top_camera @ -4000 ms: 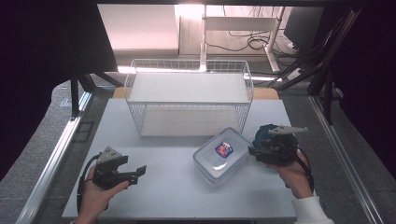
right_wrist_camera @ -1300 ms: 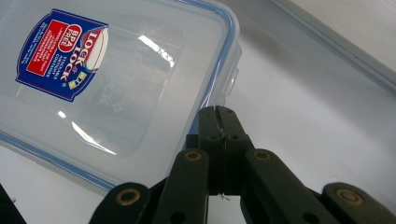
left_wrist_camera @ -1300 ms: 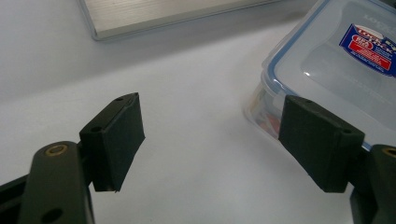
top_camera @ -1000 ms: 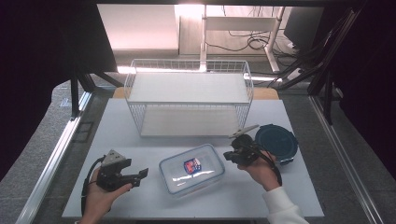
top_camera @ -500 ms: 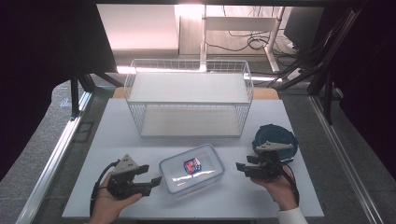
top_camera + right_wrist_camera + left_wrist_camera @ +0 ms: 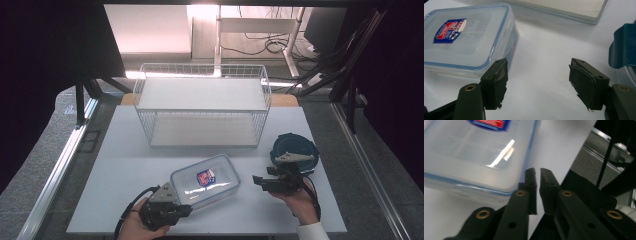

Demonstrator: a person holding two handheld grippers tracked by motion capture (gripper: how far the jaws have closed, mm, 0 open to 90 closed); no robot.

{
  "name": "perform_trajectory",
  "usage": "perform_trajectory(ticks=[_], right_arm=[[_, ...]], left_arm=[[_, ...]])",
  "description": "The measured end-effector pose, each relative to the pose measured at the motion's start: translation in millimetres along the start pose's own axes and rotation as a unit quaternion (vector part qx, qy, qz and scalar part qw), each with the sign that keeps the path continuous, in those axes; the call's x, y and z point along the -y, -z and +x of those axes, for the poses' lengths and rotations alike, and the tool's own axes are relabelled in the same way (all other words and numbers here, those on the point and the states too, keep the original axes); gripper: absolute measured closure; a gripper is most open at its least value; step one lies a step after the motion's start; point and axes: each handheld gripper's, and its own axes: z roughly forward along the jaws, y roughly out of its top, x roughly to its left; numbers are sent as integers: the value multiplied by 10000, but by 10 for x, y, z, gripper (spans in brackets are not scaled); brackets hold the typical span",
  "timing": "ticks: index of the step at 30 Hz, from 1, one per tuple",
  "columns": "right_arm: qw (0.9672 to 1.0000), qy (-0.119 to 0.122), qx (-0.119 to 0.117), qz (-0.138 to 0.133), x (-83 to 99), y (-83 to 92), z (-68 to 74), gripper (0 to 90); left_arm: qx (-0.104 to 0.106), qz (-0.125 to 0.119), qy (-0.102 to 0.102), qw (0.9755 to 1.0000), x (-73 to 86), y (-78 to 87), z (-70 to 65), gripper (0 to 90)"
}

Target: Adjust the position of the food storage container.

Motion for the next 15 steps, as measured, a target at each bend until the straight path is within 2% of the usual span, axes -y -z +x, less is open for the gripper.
perform_trajectory(ticks=[3, 5, 7, 10, 15], right_arm=[[10000, 2, 6, -1, 12, -1, -17, 308], [10000, 16, 9, -10, 15, 1, -18, 308], [10000, 15, 6, -13, 14, 2, -19, 308], [10000, 14, 9, -8, 15, 0, -23, 308], [10000, 9, 21, -4, 20, -1, -30, 308]], left_arm=[[53, 119, -45, 9999, 19, -91, -24, 896], [-82, 263, -100, 9996, 32, -170, -46, 900], [-116, 351, -130, 9992, 39, -212, -51, 900], [-133, 455, -138, 9988, 41, -261, -50, 900], [-382, 550, -147, 9976, 42, -320, -18, 900]])
